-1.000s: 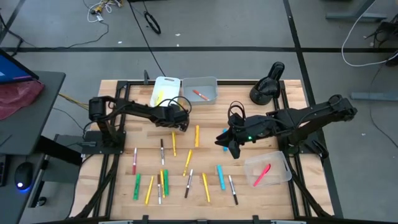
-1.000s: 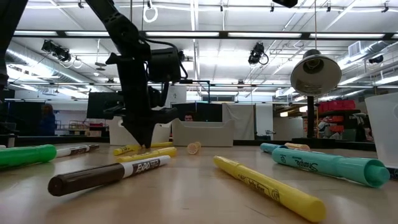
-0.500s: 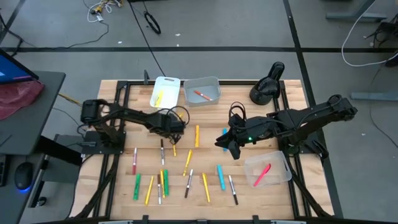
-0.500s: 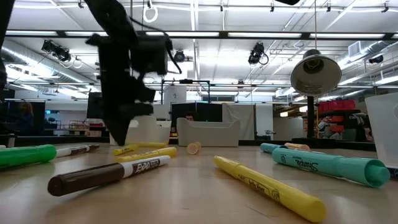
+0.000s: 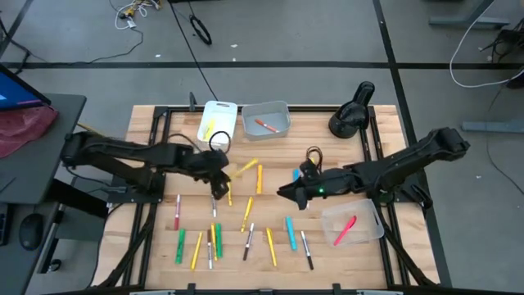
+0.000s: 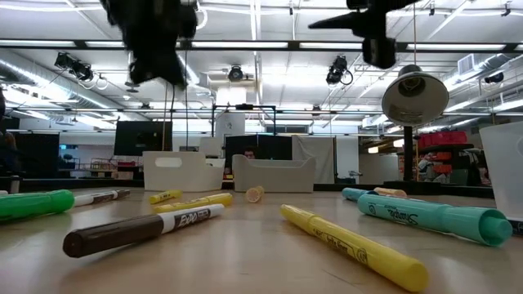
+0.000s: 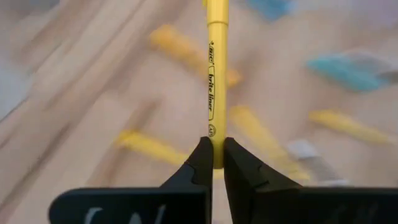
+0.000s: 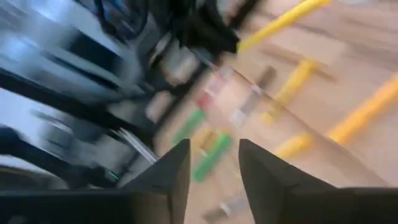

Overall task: Pick & Place Markers
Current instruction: Put the yellow pen into the transparent bin

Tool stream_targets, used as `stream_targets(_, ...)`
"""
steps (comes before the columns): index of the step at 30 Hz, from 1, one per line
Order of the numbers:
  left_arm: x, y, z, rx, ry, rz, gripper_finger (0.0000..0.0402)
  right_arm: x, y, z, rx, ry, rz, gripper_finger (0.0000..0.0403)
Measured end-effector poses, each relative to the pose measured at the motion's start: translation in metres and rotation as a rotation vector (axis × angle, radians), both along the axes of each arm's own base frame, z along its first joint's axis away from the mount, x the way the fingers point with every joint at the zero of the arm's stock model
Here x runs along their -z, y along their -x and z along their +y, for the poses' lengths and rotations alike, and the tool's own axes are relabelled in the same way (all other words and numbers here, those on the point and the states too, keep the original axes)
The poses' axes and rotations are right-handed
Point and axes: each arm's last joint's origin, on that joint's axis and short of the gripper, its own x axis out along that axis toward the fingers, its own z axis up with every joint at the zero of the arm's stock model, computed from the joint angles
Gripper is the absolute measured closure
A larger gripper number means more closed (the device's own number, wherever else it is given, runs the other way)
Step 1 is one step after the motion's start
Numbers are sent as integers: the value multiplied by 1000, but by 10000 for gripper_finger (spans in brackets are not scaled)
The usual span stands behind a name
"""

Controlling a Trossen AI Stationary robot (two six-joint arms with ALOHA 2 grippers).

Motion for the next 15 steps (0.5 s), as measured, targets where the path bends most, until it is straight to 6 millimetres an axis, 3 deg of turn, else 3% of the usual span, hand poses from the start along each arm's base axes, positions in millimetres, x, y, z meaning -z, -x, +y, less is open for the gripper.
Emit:
stream_targets(3, -22, -3, -10, 50, 62, -211, 383, 8, -1, -1, 55, -2, -215, 224)
stream_targets(7, -49, -11, -20, 78, 131, -488, 383, -7, -7, -4, 97, 89, -472, 191)
stream_targets(11, -65, -16, -25, 90, 170, -662, 383, -34, -18, -5, 145, 306, -558, 185)
stream_targets(15, -73, -17, -25, 87, 177, -741, 383, -62, -31, -9, 183, 443, -528, 194)
